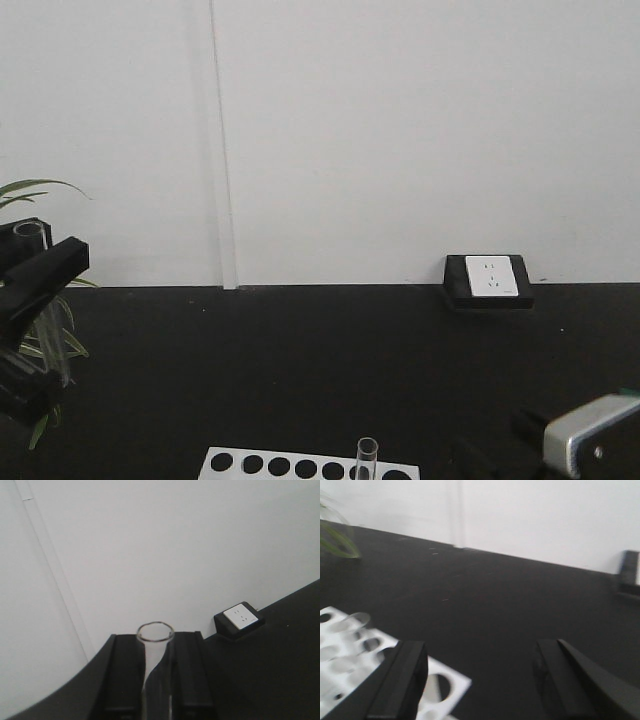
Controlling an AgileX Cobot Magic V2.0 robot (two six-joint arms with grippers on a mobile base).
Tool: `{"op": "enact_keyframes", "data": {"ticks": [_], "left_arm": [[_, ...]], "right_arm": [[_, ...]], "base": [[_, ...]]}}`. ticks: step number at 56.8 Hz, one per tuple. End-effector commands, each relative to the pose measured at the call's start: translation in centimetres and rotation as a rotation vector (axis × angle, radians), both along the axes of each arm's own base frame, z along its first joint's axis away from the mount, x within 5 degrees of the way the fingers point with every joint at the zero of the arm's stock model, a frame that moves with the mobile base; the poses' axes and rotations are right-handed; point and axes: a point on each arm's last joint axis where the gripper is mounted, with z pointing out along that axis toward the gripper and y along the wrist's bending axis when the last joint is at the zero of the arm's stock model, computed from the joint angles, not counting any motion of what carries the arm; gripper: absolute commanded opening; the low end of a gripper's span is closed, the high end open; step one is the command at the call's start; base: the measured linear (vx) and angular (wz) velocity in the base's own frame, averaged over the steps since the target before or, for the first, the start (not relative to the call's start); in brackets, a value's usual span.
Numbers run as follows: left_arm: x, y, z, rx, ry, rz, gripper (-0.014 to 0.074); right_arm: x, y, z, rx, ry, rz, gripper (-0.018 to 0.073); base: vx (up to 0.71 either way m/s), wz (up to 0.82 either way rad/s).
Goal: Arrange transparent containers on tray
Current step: 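Close the left gripper on the glass tube and lift it out, then lower the right gripper onto another glass tube, grasp and lift it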
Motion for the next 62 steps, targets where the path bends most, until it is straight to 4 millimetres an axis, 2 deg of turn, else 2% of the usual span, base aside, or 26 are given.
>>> {"op": "enact_keyframes", "data": {"ticks": [1,16,46,51,62], "left_arm": [[-0.6,0.2,2.0,-0.051,-0.084,-0.011,0.0000],[-0.6,0.2,1.8,-0.044,-0.062,-0.007,0.0000],[-0.6,0.2,1.8,-0.042,-0.062,-0.007,0.0000],[-0.6,0.2,1.7,-0.041,-0.059,-0.006,0.0000],[-0.6,0.2,1.6,-0.035,-0.047,-0.004,0.0000]], "right_arm": [[-0.2,1.4,0.5,0.123,-0.150,0.098,0.0501],[1.1,4.3,-1.8,0.146,-0.130,0.296,0.0501],[5.6,7.2,-2.9,0.176,-0.168,0.364,0.0489],[5.6,7.2,-3.1,0.191,-0.179,0.368,0.0416],[5.6,7.3,-2.9,0.201,-0.192,0.373,0.0046]], "base": [[0.00,0.00],[0.00,0.00],[0.00,0.00],[0.00,0.00],[0.00,0.00]]}}
